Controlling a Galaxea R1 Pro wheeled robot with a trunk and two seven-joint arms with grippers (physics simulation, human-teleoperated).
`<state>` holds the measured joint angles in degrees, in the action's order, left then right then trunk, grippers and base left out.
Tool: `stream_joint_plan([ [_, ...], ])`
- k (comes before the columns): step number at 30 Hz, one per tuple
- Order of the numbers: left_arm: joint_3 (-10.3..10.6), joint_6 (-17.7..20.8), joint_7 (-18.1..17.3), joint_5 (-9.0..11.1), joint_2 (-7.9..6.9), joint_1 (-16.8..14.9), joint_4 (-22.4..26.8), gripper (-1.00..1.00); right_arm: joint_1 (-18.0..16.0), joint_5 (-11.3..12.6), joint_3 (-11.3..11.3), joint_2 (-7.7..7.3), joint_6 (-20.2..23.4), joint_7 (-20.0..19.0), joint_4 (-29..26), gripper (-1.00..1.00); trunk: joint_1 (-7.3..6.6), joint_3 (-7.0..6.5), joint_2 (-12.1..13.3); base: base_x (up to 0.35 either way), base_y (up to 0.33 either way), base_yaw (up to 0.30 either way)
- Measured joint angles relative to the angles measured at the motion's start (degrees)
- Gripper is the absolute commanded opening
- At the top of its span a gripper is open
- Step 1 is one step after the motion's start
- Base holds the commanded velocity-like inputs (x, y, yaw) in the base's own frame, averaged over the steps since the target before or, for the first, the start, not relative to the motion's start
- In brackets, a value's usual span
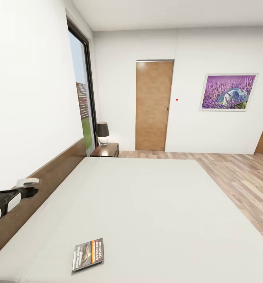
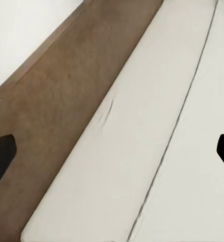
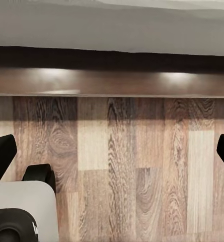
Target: In the bedroom, move the book from the bed onto either nightstand, and place the two sandals side by side next to the bed.
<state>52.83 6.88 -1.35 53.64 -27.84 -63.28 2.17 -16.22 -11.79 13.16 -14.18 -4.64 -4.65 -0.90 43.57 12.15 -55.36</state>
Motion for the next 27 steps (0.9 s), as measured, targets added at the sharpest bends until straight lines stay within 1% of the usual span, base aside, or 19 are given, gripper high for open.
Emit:
stream_joint_plan([
  [3, 0.09, -5.61, 1.73, -1.04, -1.77, 0.02, -0.08, 1.00, 0.00, 0.00, -0.02, 0.01, 0.00, 0.00, -0.02, 1.00, 0.00, 0.00, 0.00, 0.000, 0.000, 0.000],
  [6, 0.07, -9.30, 1.93, -1.46, -2.71, 0.27, 0.00, 1.00, 0.00, 0.00, 0.00, -0.01, 0.00, 0.00, -0.02, 1.00, 0.00, 0.00, 0.00, 0.000, 0.000, 0.000],
  [9, -0.06, -11.55, 0.91, -1.51, -3.07, 0.81, 0.15, 1.00, 0.00, 0.00, 0.03, -0.05, 0.00, 0.00, -0.01, 1.00, 0.00, 0.00, 0.00, 0.000, 0.000, 0.000],
  [11, -0.09, -12.04, 0.43, -1.30, -3.06, 0.94, 0.22, 1.00, 0.00, 0.00, 0.02, -0.05, 0.00, 0.00, -0.01, 1.00, 0.00, 0.00, 0.00, 0.000, 0.000, 0.000],
  [13, -0.17, -12.73, -0.53, -0.43, -2.89, 1.13, 0.35, 1.00, 0.00, 0.00, 0.03, -0.06, 0.00, 0.00, -0.02, 1.00, 0.00, 0.00, 0.01, 0.000, 0.000, 0.000],
  [16, -0.23, -13.41, -1.82, 1.80, -1.66, 1.30, 0.44, 1.00, 0.00, 0.00, 0.04, -0.09, 0.00, 0.00, -0.08, 1.00, 0.00, 0.00, 0.01, 0.000, 0.000, 0.000],
  [17, -0.25, -13.55, -2.12, 2.58, -1.05, 1.35, 0.45, 1.00, 0.00, 0.00, 0.04, -0.11, -0.02, -0.01, -0.17, 1.00, 0.00, 0.00, 0.01, 0.000, 0.000, 0.000],
  [18, -0.23, -13.78, -2.56, 3.78, 0.05, 1.42, 0.49, 1.00, 0.00, 0.00, 0.05, -0.15, -0.04, -0.05, -0.34, 1.00, 0.00, 0.00, 0.01, 0.000, 0.000, 0.000],
  [19, -0.30, -13.87, -2.72, 4.26, 0.57, 1.44, 0.51, 1.00, 0.02, 0.00, 0.06, -0.16, -0.05, -0.09, -0.42, 1.00, 0.00, 0.00, 0.01, 0.000, 0.000, 0.000],
  [23, -0.32, -14.51, -3.09, 5.31, 2.60, 1.50, 0.55, 1.00, 0.09, 0.05, 0.19, -0.27, -0.09, -0.20, -0.61, 1.00, 0.00, 0.00, 0.01, 0.000, 0.000, 0.000],
  [27, -0.29, -15.00, -3.22, 5.69, 4.64, 1.52, 0.53, 1.00, 0.55, 0.14, 0.27, -0.68, -0.09, -0.11, -0.68, 1.00, 0.00, 0.00, 0.01, 0.000, 0.000, 0.000],
])
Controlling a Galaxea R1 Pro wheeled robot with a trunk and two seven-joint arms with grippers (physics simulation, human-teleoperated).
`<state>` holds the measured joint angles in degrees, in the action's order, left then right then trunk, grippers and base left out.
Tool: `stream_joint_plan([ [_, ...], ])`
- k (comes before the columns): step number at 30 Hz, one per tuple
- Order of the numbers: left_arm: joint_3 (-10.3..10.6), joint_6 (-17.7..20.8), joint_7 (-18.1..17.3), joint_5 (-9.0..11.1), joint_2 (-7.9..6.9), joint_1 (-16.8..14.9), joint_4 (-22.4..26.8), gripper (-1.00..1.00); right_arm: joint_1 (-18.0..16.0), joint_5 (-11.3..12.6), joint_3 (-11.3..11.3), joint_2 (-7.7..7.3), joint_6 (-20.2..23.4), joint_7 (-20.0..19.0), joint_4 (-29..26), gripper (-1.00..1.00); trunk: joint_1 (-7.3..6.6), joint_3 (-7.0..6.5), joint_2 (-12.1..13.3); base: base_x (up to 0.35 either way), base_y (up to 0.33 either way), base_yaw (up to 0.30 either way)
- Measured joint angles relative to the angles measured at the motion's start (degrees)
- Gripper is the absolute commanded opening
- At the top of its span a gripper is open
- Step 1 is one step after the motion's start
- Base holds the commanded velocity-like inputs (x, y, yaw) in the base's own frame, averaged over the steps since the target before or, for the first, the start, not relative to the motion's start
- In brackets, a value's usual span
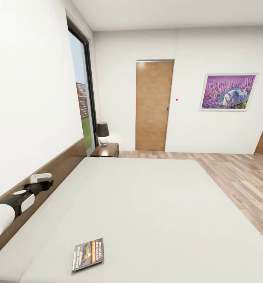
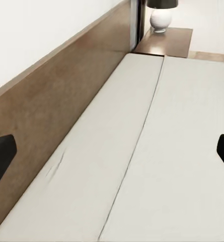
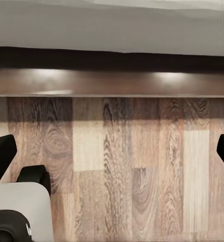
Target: In the bedroom, move the book from the bed onto either nightstand, and place the two sandals side by side next to the bed.
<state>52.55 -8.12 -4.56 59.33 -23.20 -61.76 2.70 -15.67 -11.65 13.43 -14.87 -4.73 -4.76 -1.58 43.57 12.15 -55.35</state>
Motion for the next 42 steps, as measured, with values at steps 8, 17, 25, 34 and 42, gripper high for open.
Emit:
stream_joint_plan([
  [8, 0.04, -1.56, -0.17, 0.30, 1.98, 0.01, 0.08, 1.00, 0.44, 0.33, 0.24, -1.07, -0.09, 0.10, -0.20, 1.00, 0.00, 0.00, 0.00, 0.000, 0.000, 0.000],
  [17, 0.04, -2.59, -0.19, 0.30, 4.76, 0.01, 0.05, 1.00, 0.57, 2.52, 0.38, -1.57, -1.48, -0.54, -1.54, 1.00, 0.00, 0.00, 0.00, 0.000, 0.000, 0.000],
  [25, 0.04, -2.73, -0.19, 0.32, 5.27, 0.01, 0.04, 1.00, 0.58, 6.84, 0.45, -2.10, -3.21, -4.49, -4.30, 1.00, 0.00, 0.00, 0.00, 0.000, 0.000, 0.000],
  [34, 0.07, -2.72, -0.15, 0.28, 5.36, 0.00, 0.04, 1.00, 2.75, 15.79, 0.86, -5.85, -3.24, -9.32, -9.14, 1.00, 0.00, 0.00, 0.00, 0.000, 0.000, 0.000],
  [42, 0.13, -2.57, -0.05, 0.13, 5.37, 0.00, 0.04, 1.00, 5.12, 21.91, 0.72, -6.79, 7.96, -10.88, -32.54, 1.00, 0.00, -0.01, 0.00, 0.000, 0.000, 0.000],
])
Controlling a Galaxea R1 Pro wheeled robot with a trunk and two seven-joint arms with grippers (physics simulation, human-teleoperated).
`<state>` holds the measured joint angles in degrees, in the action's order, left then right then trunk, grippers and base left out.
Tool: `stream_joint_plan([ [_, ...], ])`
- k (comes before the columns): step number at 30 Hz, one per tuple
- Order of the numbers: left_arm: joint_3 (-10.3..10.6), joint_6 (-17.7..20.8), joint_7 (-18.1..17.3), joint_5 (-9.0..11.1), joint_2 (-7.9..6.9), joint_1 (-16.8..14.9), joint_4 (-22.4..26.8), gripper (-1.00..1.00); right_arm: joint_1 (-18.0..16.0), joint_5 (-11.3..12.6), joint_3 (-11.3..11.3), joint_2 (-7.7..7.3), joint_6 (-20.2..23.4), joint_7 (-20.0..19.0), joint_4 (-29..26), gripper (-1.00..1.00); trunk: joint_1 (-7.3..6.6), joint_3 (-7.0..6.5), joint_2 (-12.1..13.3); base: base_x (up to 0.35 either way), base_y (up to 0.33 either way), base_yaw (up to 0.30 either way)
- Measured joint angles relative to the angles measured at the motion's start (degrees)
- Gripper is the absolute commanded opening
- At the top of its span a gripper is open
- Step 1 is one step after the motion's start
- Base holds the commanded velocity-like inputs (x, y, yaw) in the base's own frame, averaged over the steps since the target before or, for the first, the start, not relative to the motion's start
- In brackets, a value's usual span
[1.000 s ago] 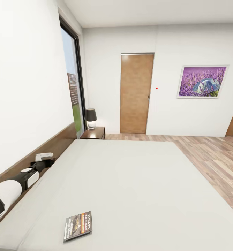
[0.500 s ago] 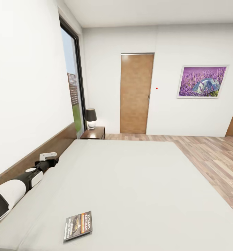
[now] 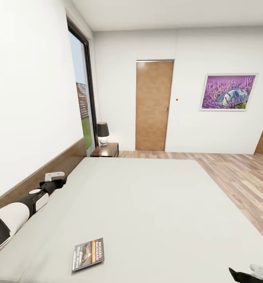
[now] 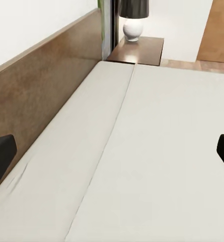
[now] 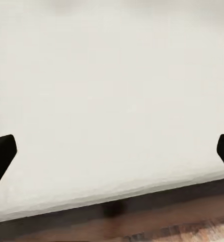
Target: In the bedroom, move the book from the bed onto either nightstand, and place the two sandals side by side next to the bed.
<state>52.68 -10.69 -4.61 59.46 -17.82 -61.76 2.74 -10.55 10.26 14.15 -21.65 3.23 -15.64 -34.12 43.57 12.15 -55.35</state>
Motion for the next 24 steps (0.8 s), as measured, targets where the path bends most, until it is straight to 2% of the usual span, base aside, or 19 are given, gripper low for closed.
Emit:
stream_joint_plan([
  [1, -0.01, 0.00, 0.00, 0.00, 0.00, 0.00, 0.00, 1.00, 0.06, 0.00, 0.01, 0.01, 0.21, -0.01, -0.69, 1.00, 0.00, 0.00, 0.00, 0.000, 0.000, 0.000],
  [2, 0.01, 0.03, 0.00, -0.01, 0.00, -0.01, 0.00, 1.00, 1.97, 0.43, 0.08, 0.42, 7.17, 0.15, -9.57, 1.00, 0.00, 0.00, 0.00, 0.000, 0.000, 0.000],
  [5, 0.05, 0.05, -0.03, -0.02, 0.00, -0.04, 0.02, 1.00, 5.51, 0.92, 0.72, 2.34, 16.70, 1.10, -26.26, 1.00, 0.00, 0.00, 0.00, 0.000, 0.000, 0.000],
  [6, 0.06, 0.05, -0.03, -0.02, 0.00, -0.04, 0.02, 1.00, 5.56, 0.86, 0.74, 2.36, 16.79, 1.12, -26.47, 1.00, 0.00, 0.00, 0.00, 0.000, 0.000, 0.000],
  [9, 0.10, 0.11, -0.04, 0.00, 0.00, -0.06, 0.05, 1.00, 7.91, 0.91, 1.57, 6.08, 23.01, 2.96, -40.01, 1.00, 0.00, 0.00, 0.00, 0.000, 0.000, 0.000],
  [10, 0.12, 0.19, -0.05, 0.02, 0.00, -0.06, 0.06, 1.00, 8.79, 0.96, 1.77, 8.63, 25.53, 4.15, -45.90, 1.00, 0.00, 0.00, 0.00, 0.000, 0.000, 0.000],
  [11, 0.13, 0.26, -0.05, 0.02, 0.02, -0.06, 0.07, 1.00, 9.13, 0.84, 1.78, 9.83, 26.47, 4.63, -48.23, 1.00, 0.00, 0.00, 0.00, 0.000, 0.000, 0.000],
  [12, 0.13, 0.26, -0.05, 0.02, 0.01, -0.06, 0.07, 1.00, 9.15, 0.77, 1.78, 9.86, 26.50, 4.65, -48.30, 1.00, 0.00, 0.00, 0.00, 0.000, 0.000, 0.000],
  [15, 0.15, 0.41, -0.07, 0.04, 0.06, -0.08, 0.25, 1.00, 9.76, 0.81, 1.40, 12.63, 28.49, 5.86, -53.20, 1.00, 0.00, 0.00, 0.00, 0.000, 0.000, 0.000],
  [16, 0.13, 0.43, -0.07, 0.04, 0.06, -0.09, 0.41, 1.00, 9.84, 0.77, 1.20, 13.05, 28.67, 5.99, -53.92, 1.00, 0.00, 0.00, 0.00, 0.000, 0.000, 0.000],
  [20, 0.07, 0.45, -0.06, 0.00, 0.11, -0.08, 1.14, 1.00, 9.88, 0.77, 0.05, 14.01, 29.13, 6.34, -55.76, 1.00, 0.00, 0.00, 0.00, 0.000, 0.000, 0.000],
  [24, 0.07, 0.50, -0.07, -0.04, 0.19, -0.09, 1.53, 1.00, 9.80, 0.79, -0.81, 14.32, 29.28, 6.43, -56.27, 1.00, 0.00, 0.00, 0.00, 0.000, 0.000, 0.000],
])
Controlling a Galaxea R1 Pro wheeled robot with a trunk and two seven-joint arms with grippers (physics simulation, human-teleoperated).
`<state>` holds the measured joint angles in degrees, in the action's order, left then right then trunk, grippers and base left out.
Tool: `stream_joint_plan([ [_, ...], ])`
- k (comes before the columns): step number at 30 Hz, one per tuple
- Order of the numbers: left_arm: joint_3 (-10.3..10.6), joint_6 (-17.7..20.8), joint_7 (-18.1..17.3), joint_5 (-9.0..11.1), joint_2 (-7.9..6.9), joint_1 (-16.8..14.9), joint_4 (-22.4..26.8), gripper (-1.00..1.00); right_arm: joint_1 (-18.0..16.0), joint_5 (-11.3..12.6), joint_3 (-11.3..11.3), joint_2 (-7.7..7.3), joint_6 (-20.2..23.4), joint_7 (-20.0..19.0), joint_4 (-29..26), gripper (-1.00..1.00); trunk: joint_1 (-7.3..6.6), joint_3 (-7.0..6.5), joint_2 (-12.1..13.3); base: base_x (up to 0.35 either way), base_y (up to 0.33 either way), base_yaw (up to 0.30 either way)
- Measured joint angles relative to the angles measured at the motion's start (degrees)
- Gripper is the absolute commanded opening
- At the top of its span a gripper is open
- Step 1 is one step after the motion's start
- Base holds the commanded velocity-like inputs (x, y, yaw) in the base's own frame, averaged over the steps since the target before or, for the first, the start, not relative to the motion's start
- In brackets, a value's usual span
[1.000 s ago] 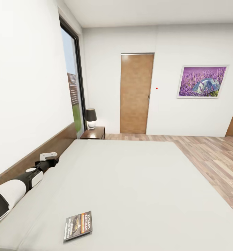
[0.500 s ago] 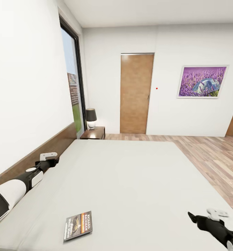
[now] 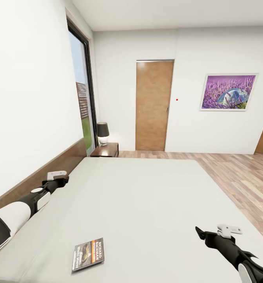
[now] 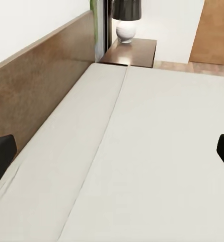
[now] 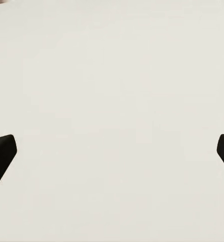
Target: In the bedroom, move the book from the bed onto either nightstand, and place the two sandals side by side next to the bed.
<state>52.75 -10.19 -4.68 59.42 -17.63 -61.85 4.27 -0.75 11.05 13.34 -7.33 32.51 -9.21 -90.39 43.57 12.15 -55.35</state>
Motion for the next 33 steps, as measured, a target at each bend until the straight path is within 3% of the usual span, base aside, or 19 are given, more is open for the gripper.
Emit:
stream_joint_plan([
  [18, 0.00, 0.10, -0.07, -0.25, 1.07, 0.02, 0.32, 1.00, -0.04, -0.19, 0.07, -0.43, 0.23, 0.23, -0.11, 1.00, 0.00, 0.00, 0.00, 0.000, 0.000, 0.000],
  [33, -0.08, -0.46, -0.09, -0.12, 3.39, 0.09, 0.30, 1.00, -0.08, -0.36, -0.37, -0.36, 0.13, 0.38, 0.13, 1.00, 0.00, 0.00, 0.00, 0.000, 0.000, 0.000],
])
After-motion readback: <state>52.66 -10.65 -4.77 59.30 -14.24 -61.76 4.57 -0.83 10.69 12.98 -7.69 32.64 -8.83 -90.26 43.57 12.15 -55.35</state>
